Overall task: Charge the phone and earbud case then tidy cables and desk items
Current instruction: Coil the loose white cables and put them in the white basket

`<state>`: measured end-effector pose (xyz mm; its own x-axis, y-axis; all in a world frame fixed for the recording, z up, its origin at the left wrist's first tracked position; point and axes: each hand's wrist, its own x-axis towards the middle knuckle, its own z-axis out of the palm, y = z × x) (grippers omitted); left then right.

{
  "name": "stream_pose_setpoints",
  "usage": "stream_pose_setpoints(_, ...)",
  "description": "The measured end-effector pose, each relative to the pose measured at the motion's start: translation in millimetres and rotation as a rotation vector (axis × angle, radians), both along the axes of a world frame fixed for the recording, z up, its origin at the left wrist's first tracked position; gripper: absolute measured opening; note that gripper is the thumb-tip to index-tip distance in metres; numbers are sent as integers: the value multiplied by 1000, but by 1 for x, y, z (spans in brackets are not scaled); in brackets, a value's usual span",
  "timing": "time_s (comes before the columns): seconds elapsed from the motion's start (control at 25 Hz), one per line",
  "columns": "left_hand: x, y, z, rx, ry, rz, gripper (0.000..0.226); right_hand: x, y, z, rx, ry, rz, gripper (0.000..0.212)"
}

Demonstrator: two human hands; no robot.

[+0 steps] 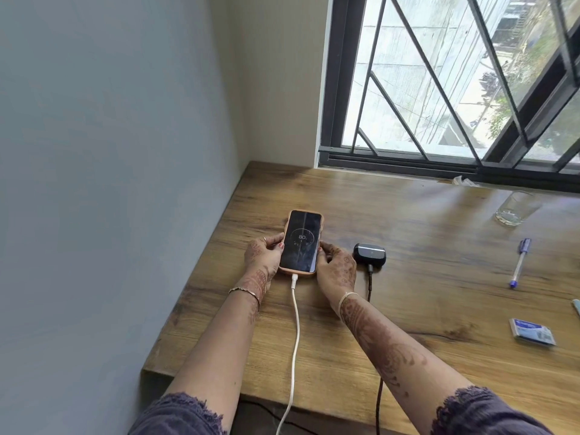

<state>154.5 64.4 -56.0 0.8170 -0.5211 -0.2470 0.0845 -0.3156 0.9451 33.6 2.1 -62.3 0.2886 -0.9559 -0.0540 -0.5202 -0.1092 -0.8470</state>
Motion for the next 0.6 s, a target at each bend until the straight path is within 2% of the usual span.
stream_pose_setpoints(0.44,0,0,9,208,-168,-58,24,-2,0,4,27,10,12,27)
stream_pose_setpoints(0.6,-1,0,8,202,-174,-55,25,-3,-2,5,8,50,36,29)
